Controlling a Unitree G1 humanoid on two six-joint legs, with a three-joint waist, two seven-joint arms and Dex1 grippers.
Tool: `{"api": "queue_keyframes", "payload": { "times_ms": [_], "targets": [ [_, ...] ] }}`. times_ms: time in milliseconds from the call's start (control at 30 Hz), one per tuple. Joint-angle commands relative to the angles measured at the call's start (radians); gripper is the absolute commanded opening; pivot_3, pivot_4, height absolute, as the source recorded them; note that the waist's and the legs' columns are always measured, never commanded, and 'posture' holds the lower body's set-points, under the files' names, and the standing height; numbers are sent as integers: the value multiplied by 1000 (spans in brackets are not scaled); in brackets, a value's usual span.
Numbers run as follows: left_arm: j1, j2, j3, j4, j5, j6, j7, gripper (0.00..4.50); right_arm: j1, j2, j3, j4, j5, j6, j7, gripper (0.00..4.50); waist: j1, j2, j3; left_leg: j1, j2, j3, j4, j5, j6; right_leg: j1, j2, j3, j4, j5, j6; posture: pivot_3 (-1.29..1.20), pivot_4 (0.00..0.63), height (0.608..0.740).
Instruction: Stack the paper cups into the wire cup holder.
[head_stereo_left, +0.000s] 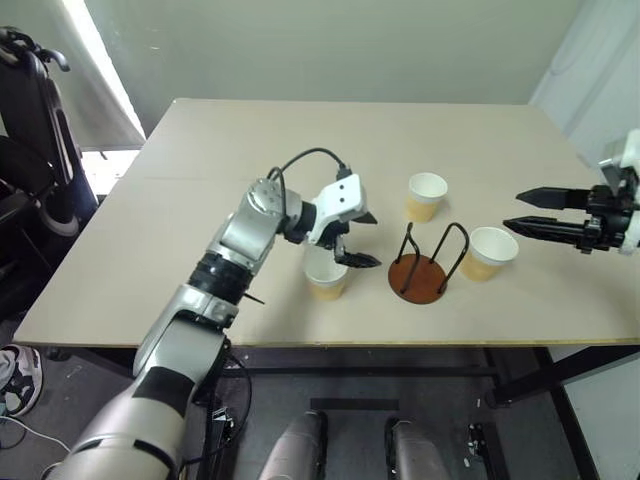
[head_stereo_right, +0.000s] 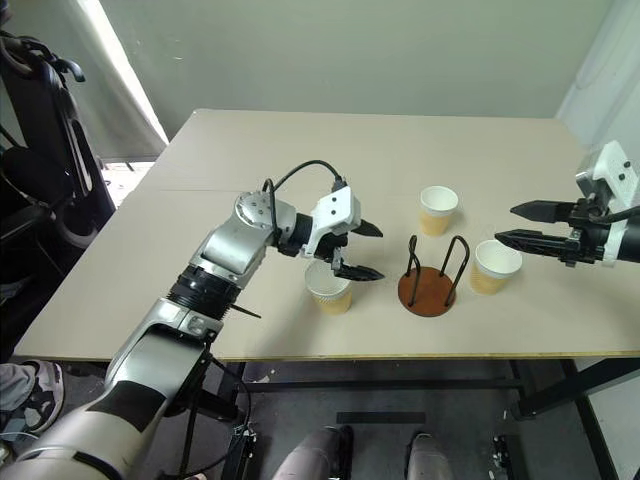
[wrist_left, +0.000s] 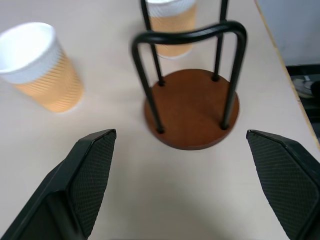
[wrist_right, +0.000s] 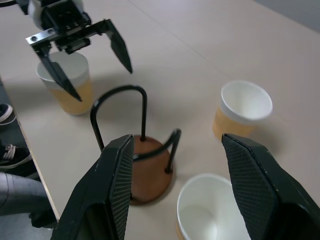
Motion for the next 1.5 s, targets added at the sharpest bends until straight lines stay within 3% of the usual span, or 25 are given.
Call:
{"api": "queue_keyframes", "payload": {
  "times_ms": [33,133,167,267,1067,1500],
  "targets": [
    [-34,21,54,-2,-16,-6,4,4500,-82,-4,34,40,-27,-30,13,3350,0,0,0,0,0,0,0,0,0,0,0,0,0,0,0,0,150,740],
    [-36,31,71,7,-17,-5,6,4500,-142,22,80,85,-83,-87,-5,4386,-1,0,0,0,0,0,0,-1,0,0,0,0,0,-1,0,0,150,740],
    [-35,34,75,8,-18,-4,5,4500,-163,33,97,103,-103,-106,-10,4451,-1,0,0,0,0,0,0,-1,0,0,0,0,0,0,-1,0,150,740],
    [-30,45,88,12,-20,-3,3,4500,-215,57,151,155,-169,-162,-8,4451,-1,0,0,0,0,0,0,-1,0,-1,0,0,0,5,-9,0,150,740],
    [-25,72,143,47,-56,13,5,4500,-591,344,418,775,-599,-629,6,4451,-5,0,0,0,1,0,0,-1,0,-3,-1,-2,2,7,-16,0,150,740],
    [-11,77,141,18,-59,31,9,4500,-705,454,506,1098,-809,-876,-99,4451,-5,1,0,0,2,0,0,-3,-3,-5,-1,-5,2,9,-22,0,150,740]
  ]
}}
